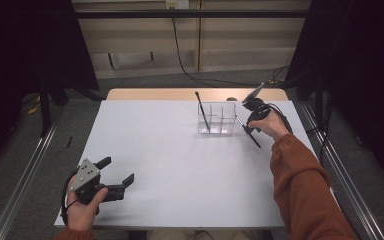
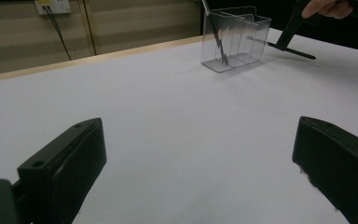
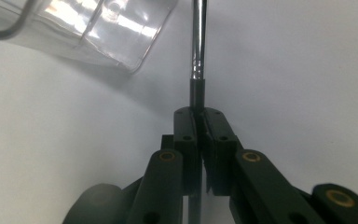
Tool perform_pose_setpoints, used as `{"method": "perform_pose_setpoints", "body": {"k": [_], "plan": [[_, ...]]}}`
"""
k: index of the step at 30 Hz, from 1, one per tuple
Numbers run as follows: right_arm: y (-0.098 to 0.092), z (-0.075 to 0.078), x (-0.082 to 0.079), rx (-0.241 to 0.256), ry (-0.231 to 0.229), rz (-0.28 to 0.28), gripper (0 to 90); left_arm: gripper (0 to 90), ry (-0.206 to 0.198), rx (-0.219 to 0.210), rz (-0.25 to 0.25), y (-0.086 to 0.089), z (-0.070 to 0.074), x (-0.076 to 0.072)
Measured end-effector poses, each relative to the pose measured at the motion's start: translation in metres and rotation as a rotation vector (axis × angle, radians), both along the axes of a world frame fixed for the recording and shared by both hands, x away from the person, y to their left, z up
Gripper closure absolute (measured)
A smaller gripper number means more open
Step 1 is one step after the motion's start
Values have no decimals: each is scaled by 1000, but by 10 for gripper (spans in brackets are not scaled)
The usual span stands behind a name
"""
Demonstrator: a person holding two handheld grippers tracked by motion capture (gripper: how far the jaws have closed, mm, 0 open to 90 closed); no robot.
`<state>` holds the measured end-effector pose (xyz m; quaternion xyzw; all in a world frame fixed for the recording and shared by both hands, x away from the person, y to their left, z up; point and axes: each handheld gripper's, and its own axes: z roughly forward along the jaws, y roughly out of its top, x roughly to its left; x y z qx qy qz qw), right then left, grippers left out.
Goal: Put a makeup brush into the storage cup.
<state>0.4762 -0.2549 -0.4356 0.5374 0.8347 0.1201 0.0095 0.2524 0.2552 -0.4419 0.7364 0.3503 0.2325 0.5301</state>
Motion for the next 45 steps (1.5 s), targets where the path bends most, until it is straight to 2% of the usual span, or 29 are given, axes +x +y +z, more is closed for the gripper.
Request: {"method": "perform_pose_setpoints", "body": {"k": [11,20,27,32,35,40,45], "plan": [[-7,9,-4,17,-54,-27,849,28,-1,-6,1,0,0,0],[-11,12,-9,59,-110,-46,849,28,-1,-6,1,0,0,0],[-22,14,-15,99,-179,-81,849,28,0,-5,3,0,0,1],[-27,15,-19,156,-224,-87,849,28,0,0,1,0,0,0],[-28,10,-22,164,-248,-73,849,28,3,-1,3,0,0,0],[-30,12,-26,207,-298,-95,849,28,3,-3,8,1,0,1],[-33,13,-30,224,-351,-107,849,28,2,-3,4,0,0,1]]}}
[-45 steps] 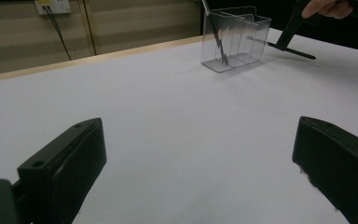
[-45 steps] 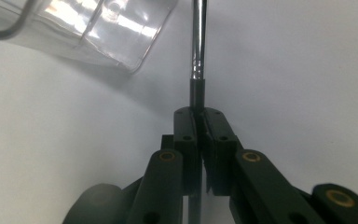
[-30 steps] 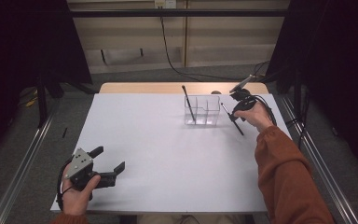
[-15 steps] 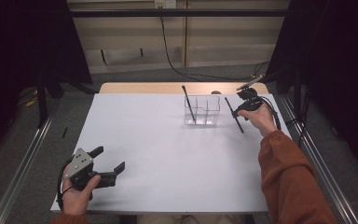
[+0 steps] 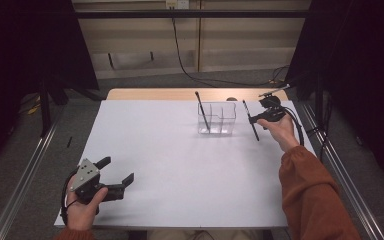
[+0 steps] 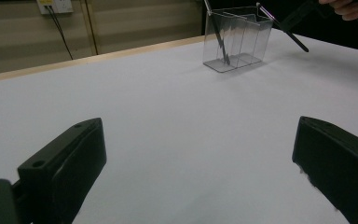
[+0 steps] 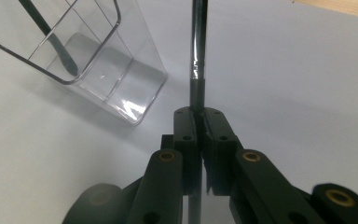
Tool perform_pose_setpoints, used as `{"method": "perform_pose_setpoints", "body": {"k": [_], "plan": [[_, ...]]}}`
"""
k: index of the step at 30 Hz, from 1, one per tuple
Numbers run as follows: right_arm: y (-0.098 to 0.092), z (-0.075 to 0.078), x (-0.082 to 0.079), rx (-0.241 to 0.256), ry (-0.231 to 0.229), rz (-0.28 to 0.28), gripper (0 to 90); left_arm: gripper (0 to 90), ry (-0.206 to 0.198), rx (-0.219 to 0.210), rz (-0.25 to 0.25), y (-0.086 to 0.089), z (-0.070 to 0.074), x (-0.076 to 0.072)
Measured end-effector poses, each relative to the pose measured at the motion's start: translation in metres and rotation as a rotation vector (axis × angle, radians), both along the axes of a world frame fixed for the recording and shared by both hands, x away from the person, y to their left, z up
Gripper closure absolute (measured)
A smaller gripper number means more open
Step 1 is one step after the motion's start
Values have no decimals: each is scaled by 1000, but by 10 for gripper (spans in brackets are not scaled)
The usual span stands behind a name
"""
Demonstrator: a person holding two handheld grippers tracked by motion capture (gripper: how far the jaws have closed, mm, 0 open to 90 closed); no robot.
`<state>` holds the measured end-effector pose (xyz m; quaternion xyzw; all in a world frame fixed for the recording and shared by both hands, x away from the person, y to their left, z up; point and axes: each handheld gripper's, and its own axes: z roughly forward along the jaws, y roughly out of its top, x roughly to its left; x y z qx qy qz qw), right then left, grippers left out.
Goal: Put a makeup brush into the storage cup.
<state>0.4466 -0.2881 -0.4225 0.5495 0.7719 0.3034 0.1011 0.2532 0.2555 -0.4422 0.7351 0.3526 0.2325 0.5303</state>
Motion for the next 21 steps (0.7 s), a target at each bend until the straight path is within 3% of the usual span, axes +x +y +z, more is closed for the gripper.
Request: {"method": "perform_pose_setpoints", "body": {"k": [6,21], "plan": [[0,5,-8,31,-95,2,849,28,0,0,0,0,0,0],[-7,12,-18,118,-241,4,849,28,-2,5,-2,0,0,0]]}}
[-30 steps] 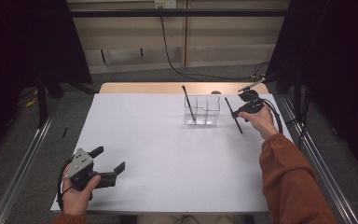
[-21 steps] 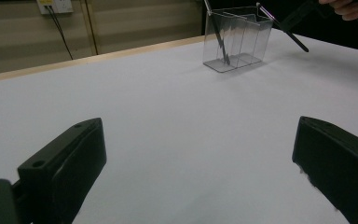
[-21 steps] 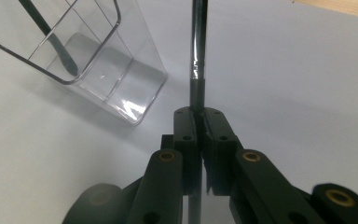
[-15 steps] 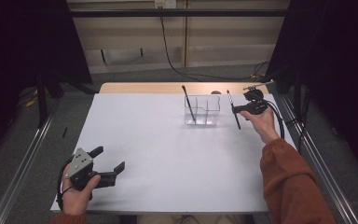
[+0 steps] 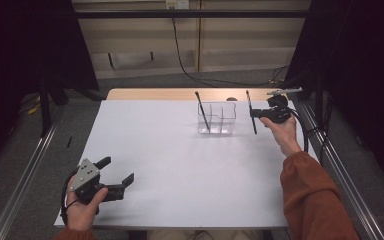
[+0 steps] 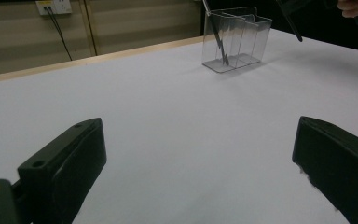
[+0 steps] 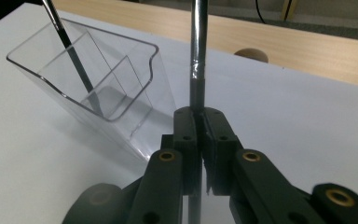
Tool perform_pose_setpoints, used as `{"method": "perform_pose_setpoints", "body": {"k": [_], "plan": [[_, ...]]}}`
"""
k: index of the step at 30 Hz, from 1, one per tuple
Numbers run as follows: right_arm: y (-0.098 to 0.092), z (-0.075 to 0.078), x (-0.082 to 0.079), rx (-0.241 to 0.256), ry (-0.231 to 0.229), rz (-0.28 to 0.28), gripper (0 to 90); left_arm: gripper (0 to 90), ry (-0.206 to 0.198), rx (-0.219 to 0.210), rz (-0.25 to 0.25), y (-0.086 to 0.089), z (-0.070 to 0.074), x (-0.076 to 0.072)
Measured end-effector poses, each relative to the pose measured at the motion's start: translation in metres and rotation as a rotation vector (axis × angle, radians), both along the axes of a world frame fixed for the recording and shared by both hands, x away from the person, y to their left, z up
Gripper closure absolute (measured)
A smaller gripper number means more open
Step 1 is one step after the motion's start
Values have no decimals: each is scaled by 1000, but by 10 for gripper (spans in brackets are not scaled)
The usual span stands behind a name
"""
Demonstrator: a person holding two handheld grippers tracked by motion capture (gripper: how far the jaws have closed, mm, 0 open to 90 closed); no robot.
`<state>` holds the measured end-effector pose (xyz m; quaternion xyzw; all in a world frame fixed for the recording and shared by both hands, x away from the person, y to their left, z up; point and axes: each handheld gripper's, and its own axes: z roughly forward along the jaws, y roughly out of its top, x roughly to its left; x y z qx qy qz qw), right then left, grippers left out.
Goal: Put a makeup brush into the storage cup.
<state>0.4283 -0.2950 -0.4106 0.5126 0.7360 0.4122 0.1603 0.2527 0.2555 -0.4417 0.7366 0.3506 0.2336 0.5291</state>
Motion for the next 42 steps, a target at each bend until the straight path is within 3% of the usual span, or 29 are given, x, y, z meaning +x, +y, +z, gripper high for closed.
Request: {"method": "perform_pose_setpoints", "body": {"k": [10,29,39,42], "plan": [[1,5,-6,65,-89,-5,849,28,-1,-2,-2,0,0,0],[2,10,-17,169,-192,19,849,28,0,1,-5,0,0,0],[4,23,-20,191,-265,20,849,28,1,4,-6,0,0,0],[4,24,-21,163,-277,-12,849,28,3,3,-6,0,0,1]]}}
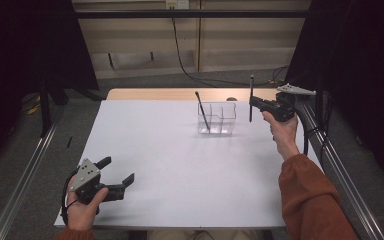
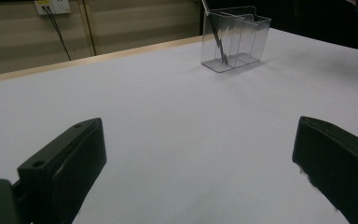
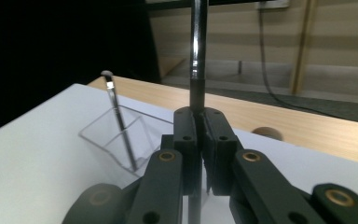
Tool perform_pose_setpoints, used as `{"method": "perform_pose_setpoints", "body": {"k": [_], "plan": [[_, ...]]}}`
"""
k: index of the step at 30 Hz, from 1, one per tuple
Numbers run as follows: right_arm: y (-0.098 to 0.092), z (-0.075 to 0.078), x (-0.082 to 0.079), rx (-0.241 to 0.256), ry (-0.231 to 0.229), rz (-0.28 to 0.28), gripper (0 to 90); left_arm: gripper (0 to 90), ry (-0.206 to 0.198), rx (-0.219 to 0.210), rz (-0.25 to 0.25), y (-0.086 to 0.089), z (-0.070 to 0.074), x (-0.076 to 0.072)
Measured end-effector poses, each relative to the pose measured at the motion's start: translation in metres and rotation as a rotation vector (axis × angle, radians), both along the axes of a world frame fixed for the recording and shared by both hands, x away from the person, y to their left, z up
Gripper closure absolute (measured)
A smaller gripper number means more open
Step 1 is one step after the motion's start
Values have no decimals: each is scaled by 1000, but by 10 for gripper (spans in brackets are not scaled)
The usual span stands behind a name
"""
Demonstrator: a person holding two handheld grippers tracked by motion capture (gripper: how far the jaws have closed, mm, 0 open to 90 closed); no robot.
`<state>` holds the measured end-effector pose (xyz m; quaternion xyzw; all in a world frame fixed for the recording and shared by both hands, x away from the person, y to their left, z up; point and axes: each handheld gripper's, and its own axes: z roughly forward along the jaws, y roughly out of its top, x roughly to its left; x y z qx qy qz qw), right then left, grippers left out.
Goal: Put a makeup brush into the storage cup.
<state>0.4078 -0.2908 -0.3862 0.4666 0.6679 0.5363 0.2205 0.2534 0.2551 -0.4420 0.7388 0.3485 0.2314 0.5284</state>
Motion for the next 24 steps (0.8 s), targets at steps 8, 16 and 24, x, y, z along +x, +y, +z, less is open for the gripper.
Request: {"method": "perform_pose_setpoints", "body": {"k": [8,16,24], "plan": [[-1,5,0,35,-24,7,849,28,0,1,-1,0,0,0],[9,12,3,51,-48,24,849,28,-2,0,0,0,0,0],[20,14,7,58,-56,40,849,28,-1,0,1,0,0,0]]}}
